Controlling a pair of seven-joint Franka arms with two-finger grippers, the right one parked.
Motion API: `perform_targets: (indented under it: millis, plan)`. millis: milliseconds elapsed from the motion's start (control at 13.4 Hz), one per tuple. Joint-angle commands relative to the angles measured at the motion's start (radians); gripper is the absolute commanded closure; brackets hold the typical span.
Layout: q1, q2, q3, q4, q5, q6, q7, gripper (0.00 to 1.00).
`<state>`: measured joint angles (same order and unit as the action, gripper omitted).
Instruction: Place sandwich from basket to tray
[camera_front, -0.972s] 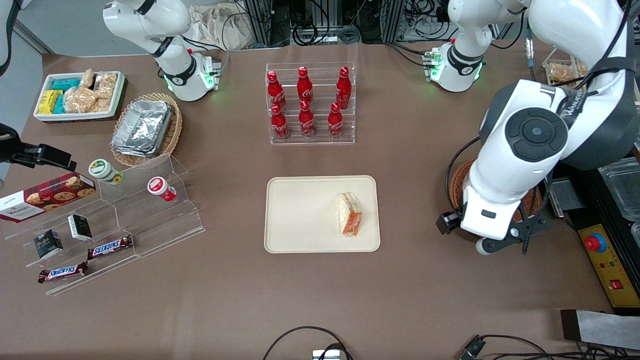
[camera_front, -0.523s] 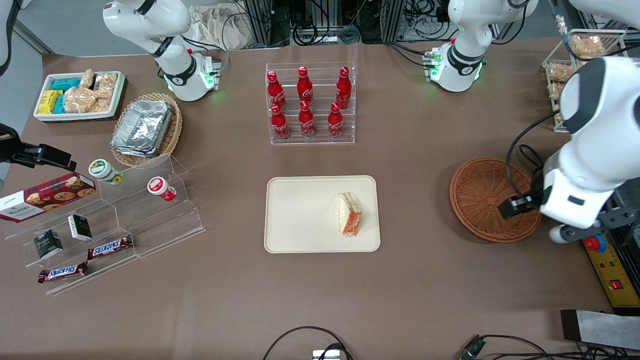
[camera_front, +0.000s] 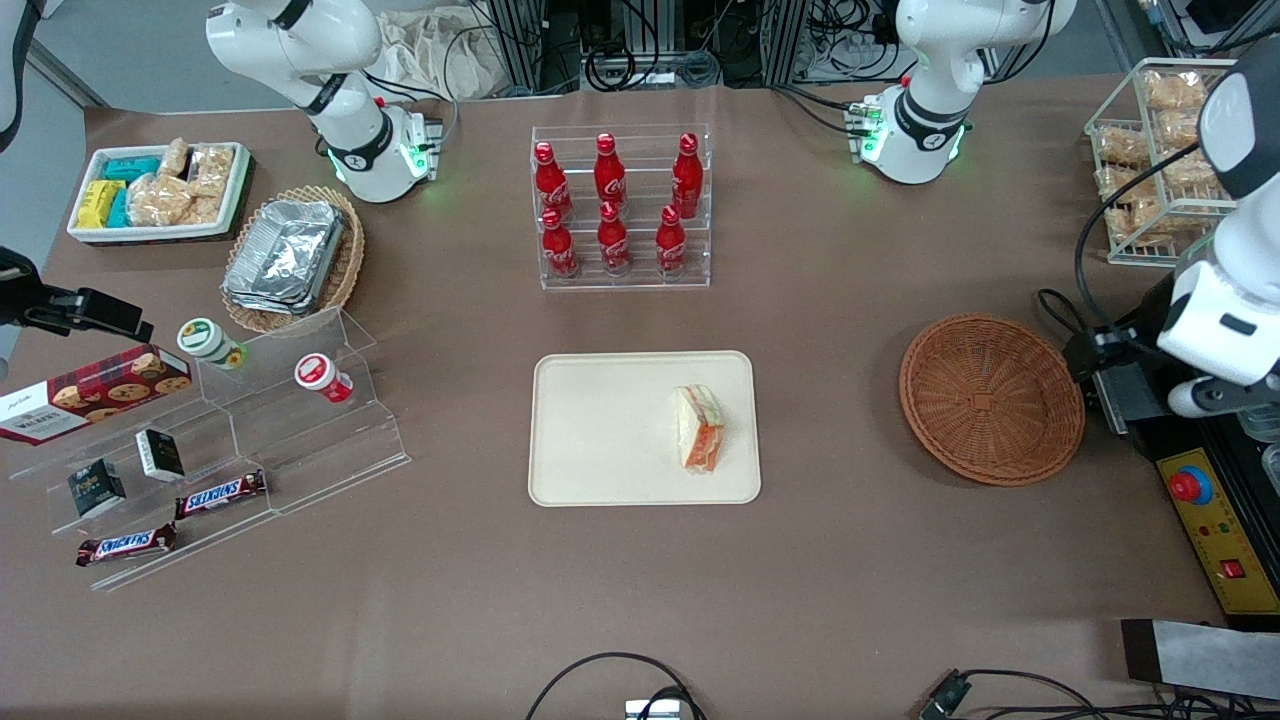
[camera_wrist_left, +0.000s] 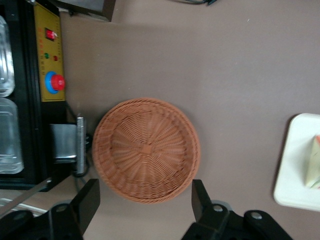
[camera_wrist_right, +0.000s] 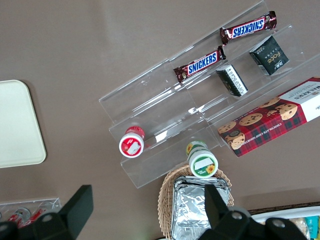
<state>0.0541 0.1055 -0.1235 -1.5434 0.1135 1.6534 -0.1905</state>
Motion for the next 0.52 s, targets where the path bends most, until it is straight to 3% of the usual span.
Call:
perform_targets:
  millis: [0, 449]
  plan:
    - [-0.023, -0.102, 0.062, -0.083, -0.017, -0.006, 0.109, 0.18]
    - [-0.022, -0.165, 0.091, -0.051, -0.017, -0.125, 0.243, 0.17]
